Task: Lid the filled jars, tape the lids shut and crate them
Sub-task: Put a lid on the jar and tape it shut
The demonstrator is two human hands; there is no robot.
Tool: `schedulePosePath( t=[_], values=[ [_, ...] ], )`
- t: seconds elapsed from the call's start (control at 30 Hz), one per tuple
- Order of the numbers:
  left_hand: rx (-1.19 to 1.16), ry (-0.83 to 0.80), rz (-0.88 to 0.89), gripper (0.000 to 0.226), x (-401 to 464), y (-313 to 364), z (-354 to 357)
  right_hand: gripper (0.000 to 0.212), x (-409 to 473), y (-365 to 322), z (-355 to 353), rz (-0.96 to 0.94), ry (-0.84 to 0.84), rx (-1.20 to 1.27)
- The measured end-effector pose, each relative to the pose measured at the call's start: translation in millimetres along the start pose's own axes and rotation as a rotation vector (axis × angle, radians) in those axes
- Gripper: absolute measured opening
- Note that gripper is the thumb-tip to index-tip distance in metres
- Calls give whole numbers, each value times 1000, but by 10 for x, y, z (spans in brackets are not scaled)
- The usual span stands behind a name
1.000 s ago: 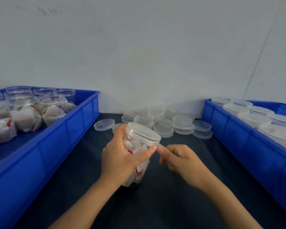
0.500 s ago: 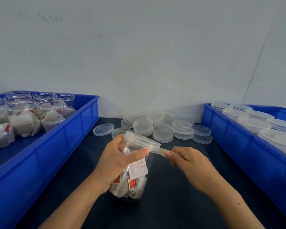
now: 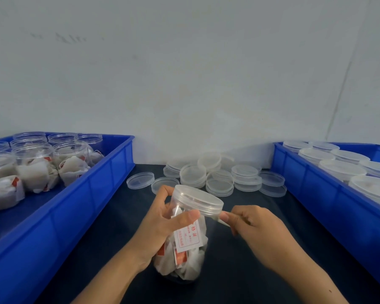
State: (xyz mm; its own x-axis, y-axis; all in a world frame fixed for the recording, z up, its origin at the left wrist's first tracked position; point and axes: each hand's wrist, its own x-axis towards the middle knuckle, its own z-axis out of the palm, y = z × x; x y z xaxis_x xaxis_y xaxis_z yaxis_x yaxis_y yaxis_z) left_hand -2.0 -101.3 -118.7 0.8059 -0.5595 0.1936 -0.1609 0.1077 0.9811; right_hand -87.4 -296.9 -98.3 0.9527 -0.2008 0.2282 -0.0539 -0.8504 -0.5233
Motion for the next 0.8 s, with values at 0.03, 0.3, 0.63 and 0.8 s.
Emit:
schedulePosePath(
  t=[0.03, 0.3, 0.63, 0.8],
  values=[
    [4, -5, 11, 73, -8, 4, 1, 70, -7, -5, -5, -5, 10, -19],
    [208, 176, 169, 43, -118, 16, 137, 70, -72, -149, 61, -63, 85, -146],
    [468, 394, 144, 80, -58, 47, 222, 67, -45, -147, 82, 2, 21, -74],
    [398, 429, 119, 83, -42, 36, 170, 72, -29, -103, -24, 33, -285, 323]
  ],
)
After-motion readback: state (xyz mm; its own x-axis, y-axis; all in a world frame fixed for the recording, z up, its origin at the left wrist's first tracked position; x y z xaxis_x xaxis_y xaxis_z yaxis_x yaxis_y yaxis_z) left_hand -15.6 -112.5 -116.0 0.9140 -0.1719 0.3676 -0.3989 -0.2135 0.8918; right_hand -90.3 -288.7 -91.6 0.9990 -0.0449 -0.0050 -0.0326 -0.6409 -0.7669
